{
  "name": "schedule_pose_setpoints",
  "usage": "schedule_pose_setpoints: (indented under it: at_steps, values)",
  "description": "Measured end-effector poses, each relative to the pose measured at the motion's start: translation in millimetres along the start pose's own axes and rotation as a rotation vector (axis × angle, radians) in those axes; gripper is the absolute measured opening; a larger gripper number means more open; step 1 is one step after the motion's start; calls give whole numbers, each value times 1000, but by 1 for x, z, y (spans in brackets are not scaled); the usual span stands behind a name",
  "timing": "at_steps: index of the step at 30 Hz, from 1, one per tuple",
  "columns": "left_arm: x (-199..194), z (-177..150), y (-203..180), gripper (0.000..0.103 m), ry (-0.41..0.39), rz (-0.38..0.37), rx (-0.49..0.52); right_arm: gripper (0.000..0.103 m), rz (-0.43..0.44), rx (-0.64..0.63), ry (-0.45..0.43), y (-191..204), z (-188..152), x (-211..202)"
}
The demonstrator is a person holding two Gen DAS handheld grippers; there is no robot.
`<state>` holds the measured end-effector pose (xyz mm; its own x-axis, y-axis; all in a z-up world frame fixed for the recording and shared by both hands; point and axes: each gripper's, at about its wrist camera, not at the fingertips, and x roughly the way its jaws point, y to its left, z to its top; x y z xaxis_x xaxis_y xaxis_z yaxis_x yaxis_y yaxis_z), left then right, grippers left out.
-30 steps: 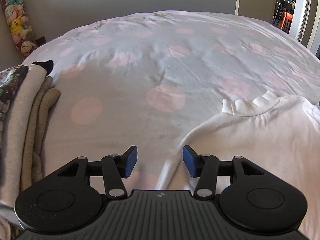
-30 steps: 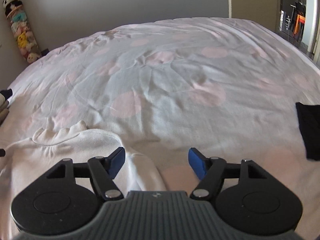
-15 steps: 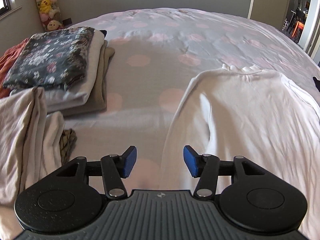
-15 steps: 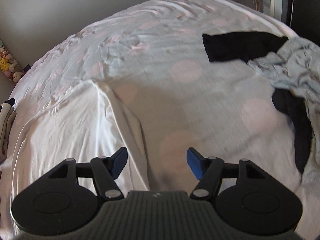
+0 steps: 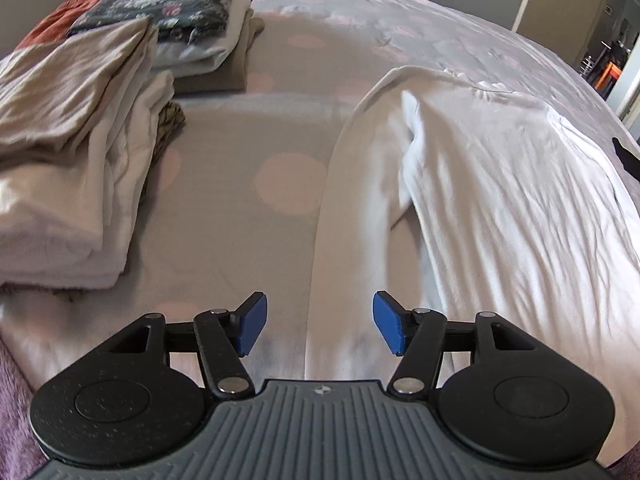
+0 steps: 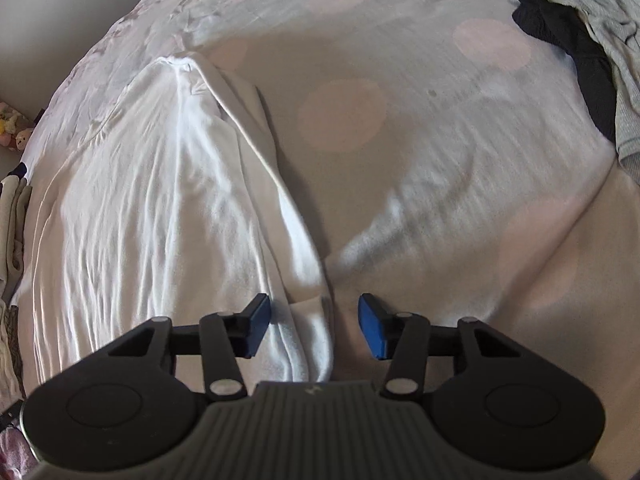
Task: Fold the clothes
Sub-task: 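Grasp the white shirt sleeve with the left gripper and lift it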
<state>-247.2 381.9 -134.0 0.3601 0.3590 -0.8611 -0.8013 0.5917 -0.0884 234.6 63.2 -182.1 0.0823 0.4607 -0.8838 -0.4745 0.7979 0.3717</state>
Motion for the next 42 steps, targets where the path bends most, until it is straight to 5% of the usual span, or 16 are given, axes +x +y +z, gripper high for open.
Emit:
schedule_pose_setpoints:
  at_steps: [4, 11, 21, 28, 42]
  values:
    - [9, -24, 6, 56, 41, -50, -79, 35, 26, 20, 15, -3, -4, 0]
    - [16, -44, 8, 29, 32, -37, -103, 4, 38, 44, -31, -6, -7, -10]
    - [16, -45, 11, 26, 19, -44, -120, 9, 54, 116, 30, -17, -4, -4]
    - [16, -44, 11, 26, 21, -47, -121, 4, 28, 115, -60, -21, 7, -26]
    - [18, -39, 1, 26, 56, -1, -88, 4, -224, 105, -255, -71, 117, -86]
